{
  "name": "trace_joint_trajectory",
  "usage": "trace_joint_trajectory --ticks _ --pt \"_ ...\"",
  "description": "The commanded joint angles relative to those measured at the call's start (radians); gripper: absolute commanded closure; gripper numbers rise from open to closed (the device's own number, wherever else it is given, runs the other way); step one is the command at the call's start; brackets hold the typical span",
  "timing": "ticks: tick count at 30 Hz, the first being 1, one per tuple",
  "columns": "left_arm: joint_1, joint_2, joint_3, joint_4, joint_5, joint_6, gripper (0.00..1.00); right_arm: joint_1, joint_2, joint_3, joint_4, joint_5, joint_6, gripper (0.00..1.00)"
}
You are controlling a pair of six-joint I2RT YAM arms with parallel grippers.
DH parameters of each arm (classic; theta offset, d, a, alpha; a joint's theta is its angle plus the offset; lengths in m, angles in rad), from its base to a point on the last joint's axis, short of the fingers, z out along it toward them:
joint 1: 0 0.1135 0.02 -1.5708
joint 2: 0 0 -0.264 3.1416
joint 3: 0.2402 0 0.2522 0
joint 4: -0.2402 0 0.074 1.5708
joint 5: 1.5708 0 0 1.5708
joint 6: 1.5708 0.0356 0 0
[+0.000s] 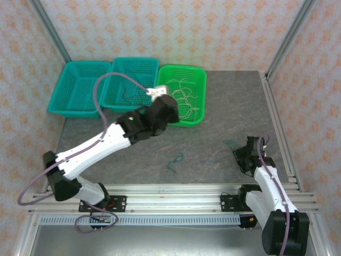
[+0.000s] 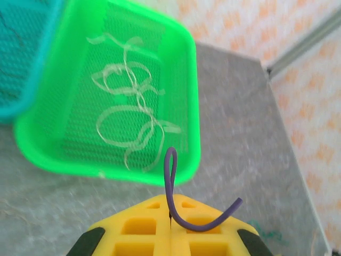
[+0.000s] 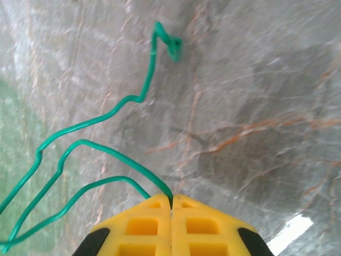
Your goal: Untangle the cables
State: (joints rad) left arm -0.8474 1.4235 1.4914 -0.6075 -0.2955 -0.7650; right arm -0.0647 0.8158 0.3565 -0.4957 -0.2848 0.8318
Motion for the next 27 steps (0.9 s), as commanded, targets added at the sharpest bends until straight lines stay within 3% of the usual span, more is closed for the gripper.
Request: trace_joint_trajectory --ticks 1,4,7,13,14,16,18,20,23,25,27 --pt "0.176 -0.082 0.021 -0.042 -0.049 0.096 1.00 0.046 0.004 0.061 -0.010 -0.100 -0.060 1.00" --pt "0.377 -0.053 0.073 -0.028 -0.004 0.161 1.00 0.119 0.007 0.100 -0.036 -0.135 -0.077 1.00" --pt "0.522 0.048 0.151 -0.017 0.022 0.202 1.00 0.189 0.006 0.146 -0.063 -0.159 -0.088 1.00" --pt "0.652 0.336 0.390 -0.073 0.089 0.215 1.00 0.318 -0.013 0.261 -0.132 -0.141 -0.105 1.00" --pt "0.660 0.382 0.432 -0.090 0.094 0.220 0.94 0.332 -0.017 0.276 -0.137 -0.139 -0.106 1.00" --pt "0.676 0.471 0.522 -0.126 0.125 0.225 0.63 0.362 -0.021 0.312 -0.158 -0.131 -0.108 1.00" --pt "0.685 0.528 0.573 -0.157 0.152 0.255 0.43 0.382 -0.021 0.342 -0.178 -0.129 -0.118 1.00" --pt "0.688 0.512 0.566 -0.152 0.173 0.262 0.34 0.400 -0.019 0.369 -0.190 -0.126 -0.129 1.00" --pt "0.688 0.392 0.465 -0.098 0.246 0.238 0.30 0.423 -0.006 0.395 -0.187 -0.126 -0.144 1.00" --pt "0.689 0.301 0.379 -0.070 0.353 0.173 0.30 0.445 0.013 0.414 -0.178 -0.124 -0.154 1.00" --pt "0.684 0.188 0.238 -0.001 0.545 0.094 0.30 0.471 0.045 0.440 -0.167 -0.125 -0.164 1.00"
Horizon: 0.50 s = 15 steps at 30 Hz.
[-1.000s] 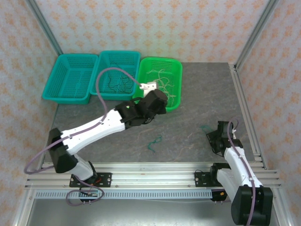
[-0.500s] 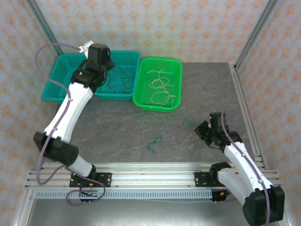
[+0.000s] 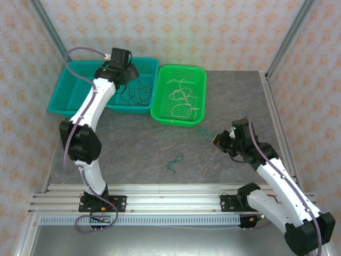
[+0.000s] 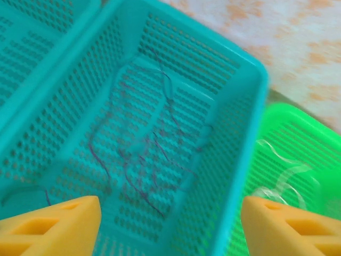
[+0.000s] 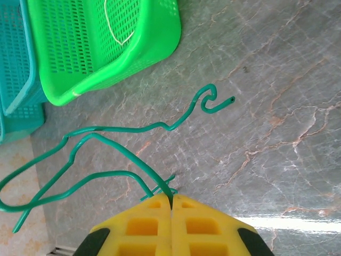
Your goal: Untangle the cables
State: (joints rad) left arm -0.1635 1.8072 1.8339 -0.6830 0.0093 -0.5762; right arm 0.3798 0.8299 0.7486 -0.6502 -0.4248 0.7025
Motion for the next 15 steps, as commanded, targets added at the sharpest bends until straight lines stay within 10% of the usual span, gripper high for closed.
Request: trace_joint_trajectory --ticks 1,4,10,15 --pt "-0.007 -0.248 -0.180 0.132 0.321 -0.140 0.30 0.039 0.044 0.059 -0.005 0.015 -0.037 1.00" --pt "-0.066 -0.403 -0.411 0.293 0.454 -0.263 0.29 0.084 0.090 0.094 0.034 0.022 -0.033 1.00" --pt "-0.296 -0.576 -0.594 0.216 0.346 -0.256 0.27 0.165 0.174 0.163 0.117 0.022 -0.024 1.00" --pt "-0.461 -0.624 -0.831 0.483 0.352 -0.443 0.18 0.235 0.229 0.209 0.176 0.036 -0.025 1.00"
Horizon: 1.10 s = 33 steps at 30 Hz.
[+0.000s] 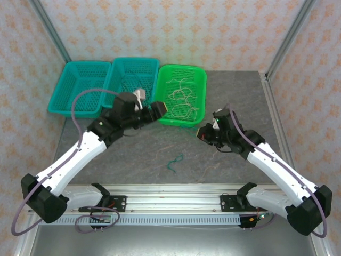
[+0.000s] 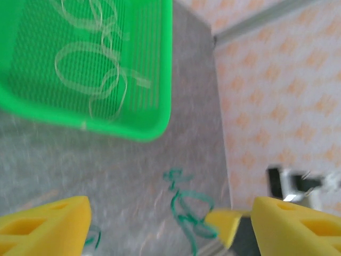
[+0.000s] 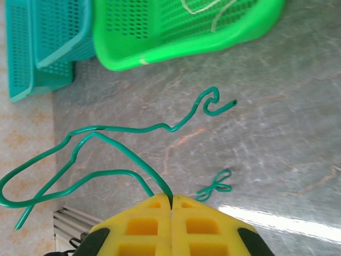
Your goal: Untangle the cables
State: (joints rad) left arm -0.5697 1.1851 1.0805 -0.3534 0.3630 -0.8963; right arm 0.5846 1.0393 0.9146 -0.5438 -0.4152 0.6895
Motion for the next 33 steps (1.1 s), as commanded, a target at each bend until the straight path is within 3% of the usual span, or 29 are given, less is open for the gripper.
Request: trace_joint_trajectory --ticks 1,6,12,18,19,21,23,31,33 --pt "-0.075 0.009 -0.090 0.167 -0.005 -0.144 0.17 0.040 0.028 0.047 0.081 0.027 -0.011 1.00" --pt "-0.119 0.039 -0.150 0.277 -0.032 -0.260 0.11 0.089 0.071 0.065 0.113 0.029 -0.027 1.00" --pt "-0.125 0.059 -0.206 0.420 -0.031 -0.383 0.12 0.127 0.107 0.069 0.131 0.058 -0.017 1.00" --pt "-0.124 -0.002 -0.237 0.396 -0.099 -0.391 0.14 0.127 0.119 0.048 0.140 0.091 0.001 1.00" --pt "-0.124 -0.008 -0.235 0.391 -0.100 -0.383 0.19 0.127 0.122 0.049 0.144 0.080 0.003 1.00" --pt "-0.124 -0.014 -0.228 0.380 -0.097 -0.365 0.45 0.127 0.127 0.047 0.158 0.058 0.009 1.00" --pt "-0.124 -0.010 -0.222 0.371 -0.097 -0.358 0.62 0.128 0.126 0.046 0.180 0.043 0.011 1.00" --pt "-0.121 0.028 -0.172 0.319 -0.081 -0.300 1.00 0.127 0.106 0.038 0.210 0.020 0.016 1.00" --pt "-0.109 0.024 -0.148 0.279 -0.087 -0.260 1.00 0.128 0.087 0.031 0.219 0.015 0.015 1.00"
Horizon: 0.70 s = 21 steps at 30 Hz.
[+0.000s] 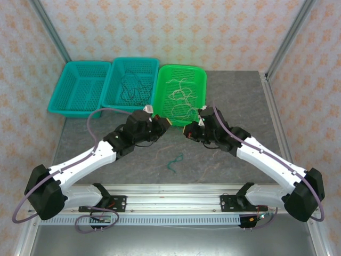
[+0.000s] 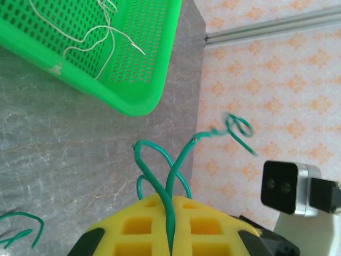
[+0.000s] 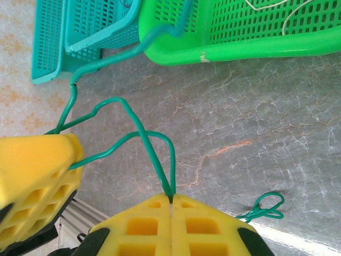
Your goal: Untangle the cables
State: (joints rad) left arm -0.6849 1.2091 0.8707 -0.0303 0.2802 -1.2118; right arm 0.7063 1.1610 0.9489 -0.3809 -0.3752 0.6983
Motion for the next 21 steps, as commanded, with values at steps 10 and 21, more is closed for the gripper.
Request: trace_joint_trajectory --ticks 10,21 --pt "0.377 -0.034 0.211 -0.259 -0.007 0.294 1.00 0.005 -0.263 -0.097 0.230 0.095 0.039 0.57" --pt "0.864 0.258 0.443 -0.287 0.005 0.351 1.00 0.006 -0.399 -0.194 0.278 0.199 0.069 0.38"
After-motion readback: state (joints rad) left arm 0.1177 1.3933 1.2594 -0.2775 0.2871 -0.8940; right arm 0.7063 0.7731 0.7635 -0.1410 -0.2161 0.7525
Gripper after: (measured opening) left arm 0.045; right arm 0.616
